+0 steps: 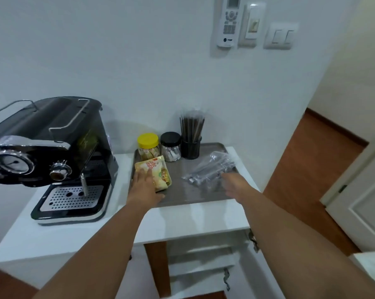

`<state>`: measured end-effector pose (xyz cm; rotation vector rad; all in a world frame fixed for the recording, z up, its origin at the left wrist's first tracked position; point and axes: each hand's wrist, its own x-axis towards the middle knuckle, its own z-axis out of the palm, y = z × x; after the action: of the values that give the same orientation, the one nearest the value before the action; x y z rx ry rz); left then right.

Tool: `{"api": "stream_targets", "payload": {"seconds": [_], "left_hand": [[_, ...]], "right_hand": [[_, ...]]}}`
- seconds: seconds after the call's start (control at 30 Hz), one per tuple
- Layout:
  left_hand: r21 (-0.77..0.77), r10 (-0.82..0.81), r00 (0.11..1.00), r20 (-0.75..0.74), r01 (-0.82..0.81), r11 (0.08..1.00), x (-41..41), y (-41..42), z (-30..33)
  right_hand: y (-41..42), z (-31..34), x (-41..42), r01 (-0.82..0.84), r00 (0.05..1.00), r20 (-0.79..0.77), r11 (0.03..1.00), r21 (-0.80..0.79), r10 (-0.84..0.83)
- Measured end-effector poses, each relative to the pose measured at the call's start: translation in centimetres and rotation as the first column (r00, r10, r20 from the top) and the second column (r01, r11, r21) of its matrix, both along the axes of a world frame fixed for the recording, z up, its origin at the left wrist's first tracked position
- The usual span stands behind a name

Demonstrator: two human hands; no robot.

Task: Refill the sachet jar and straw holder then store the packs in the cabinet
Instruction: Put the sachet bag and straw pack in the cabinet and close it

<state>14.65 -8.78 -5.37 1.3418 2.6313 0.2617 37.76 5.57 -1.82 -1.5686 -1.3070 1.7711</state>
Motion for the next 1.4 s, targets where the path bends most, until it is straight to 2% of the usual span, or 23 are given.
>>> {"api": "stream_targets", "payload": {"seconds": [0.2, 0.33, 0.43, 0.67, 0.93, 1.17, 1.27, 1.4], "left_hand": [[-0.094, 0.059, 0.997, -0.055, -0.064, 0.993, -0.1, 3.0, -1.4], [0.031, 0.25, 0.967, 0.038, -0.251, 0.967, 0.4, 5.4, -1.0], [-0.034, 0.33, 0.94, 0.089, -0.328, 0.944, 0.4, 7.1, -0.2], [-0.279, 0.335, 0.939, 0.076, -0.303, 0.911, 0.9, 9.0, -1.8], [-0.3, 0.254, 0.967, 0.022, -0.236, 0.924, 0.6, 9.2, -2.7], [-0.206, 0.229, 0.972, 0.041, -0.216, 0.954, 0.0, 8.5, -1.5], [-0.049, 0.289, 0.942, 0.169, -0.285, 0.957, -0.7, 7.6, -0.9], [0.172, 0.253, 0.897, 0.363, -0.331, 0.928, -0.4, 5.8, 0.6]], "right_hand": [[5.2, -1.0, -2.5, 0.047, 0.998, 0.036, 0.995, -0.087, -0.044], [8.0, -1.7, -3.6, 0.078, 0.997, 0.032, 0.991, -0.111, -0.075], [10.3, -3.4, -3.8, 0.078, 0.996, 0.065, 0.984, -0.16, -0.068], [11.7, -3.8, -3.6, 0.029, 0.997, 0.082, 0.977, -0.21, -0.011], [12.3, -4.0, -2.5, 0.053, 0.993, -0.089, 0.966, -0.253, -0.077], [11.2, -4.5, -0.7, 0.076, 0.938, -0.293, 0.935, -0.346, -0.185], [10.1, -4.6, 0.1, 0.069, 0.915, -0.346, 0.926, -0.371, -0.207], [8.7, -4.6, 0.9, 0.036, 0.867, -0.447, 0.924, -0.381, -0.218]]}}
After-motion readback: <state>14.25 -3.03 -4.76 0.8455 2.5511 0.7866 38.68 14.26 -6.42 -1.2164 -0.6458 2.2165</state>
